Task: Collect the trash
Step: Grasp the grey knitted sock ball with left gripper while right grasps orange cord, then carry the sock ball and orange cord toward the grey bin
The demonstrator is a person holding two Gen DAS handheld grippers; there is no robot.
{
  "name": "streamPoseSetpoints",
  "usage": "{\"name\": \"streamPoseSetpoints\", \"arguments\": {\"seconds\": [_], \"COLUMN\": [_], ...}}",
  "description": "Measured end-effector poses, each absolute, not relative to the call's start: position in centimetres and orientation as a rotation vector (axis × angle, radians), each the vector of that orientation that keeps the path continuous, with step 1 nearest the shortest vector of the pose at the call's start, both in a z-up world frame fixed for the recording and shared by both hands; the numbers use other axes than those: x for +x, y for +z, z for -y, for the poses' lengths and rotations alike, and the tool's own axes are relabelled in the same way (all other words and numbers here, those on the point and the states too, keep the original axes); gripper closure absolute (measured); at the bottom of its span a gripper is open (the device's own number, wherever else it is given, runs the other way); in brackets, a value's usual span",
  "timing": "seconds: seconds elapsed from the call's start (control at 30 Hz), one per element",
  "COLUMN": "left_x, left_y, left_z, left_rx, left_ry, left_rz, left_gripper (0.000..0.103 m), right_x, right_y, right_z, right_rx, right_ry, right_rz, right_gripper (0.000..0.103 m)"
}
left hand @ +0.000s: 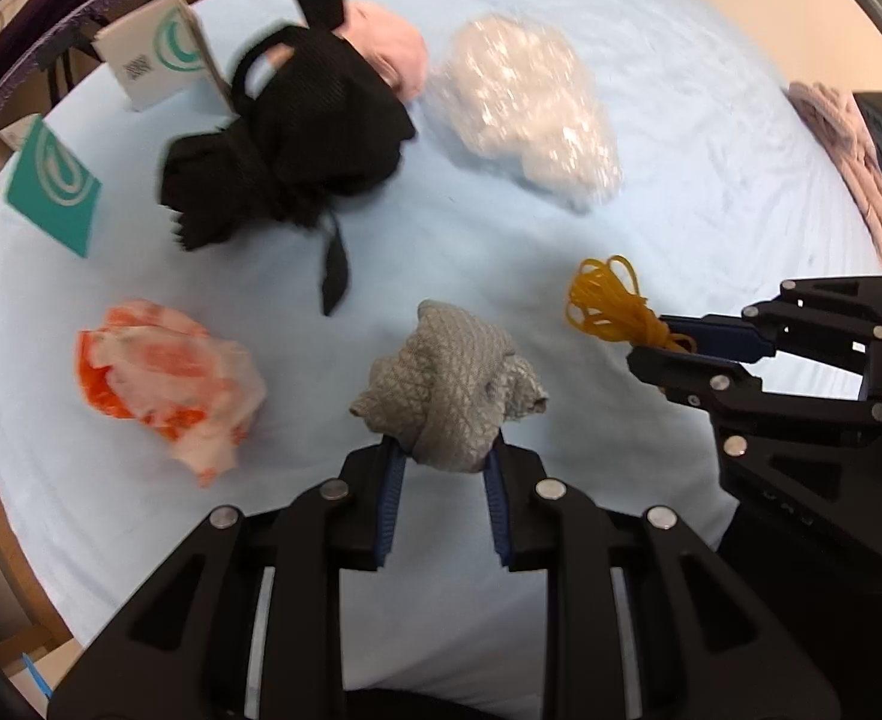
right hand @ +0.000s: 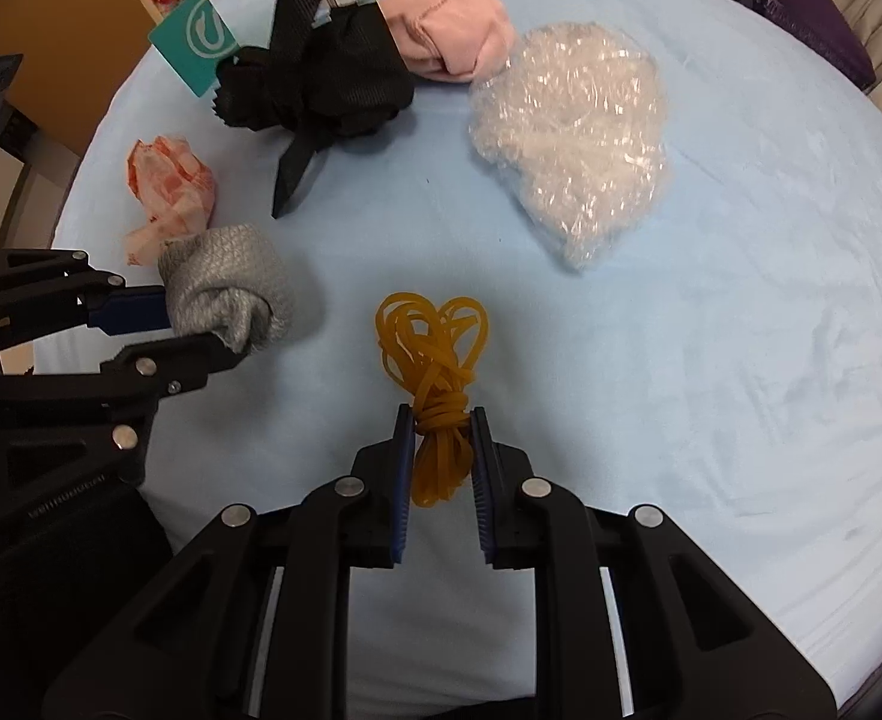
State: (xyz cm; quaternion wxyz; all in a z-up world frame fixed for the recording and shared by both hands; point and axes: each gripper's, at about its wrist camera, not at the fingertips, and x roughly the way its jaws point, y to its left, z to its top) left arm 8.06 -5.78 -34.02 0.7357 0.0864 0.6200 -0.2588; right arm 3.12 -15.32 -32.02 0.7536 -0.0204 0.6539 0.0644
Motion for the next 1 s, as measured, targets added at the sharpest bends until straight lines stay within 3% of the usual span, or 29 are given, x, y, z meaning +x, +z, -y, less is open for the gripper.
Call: {"name": "streamPoseSetpoints", "arguments": {"seconds": [0.57, 1.0], "left_x": [9.0, 10.3], "left_y": [-27.6, -24.2], "left_z": [-8.6, -22.8], "left_rx": [-0.027, -0.21], "left_ry": [-0.361, -0.09], "left_rz": [-1.339, -1.297], "left_gripper": [0.078, 0.078], "right_x": [9.6, 14.9], "right_y": [-22.3, -19.1], "right_z": [3.9, -10.1], "right_rx": [-0.207, -0.381], "right_ry": [0.319, 0.546], "right_rz": [-1.375, -1.311], "right_gripper": [0.086, 0.086]}}
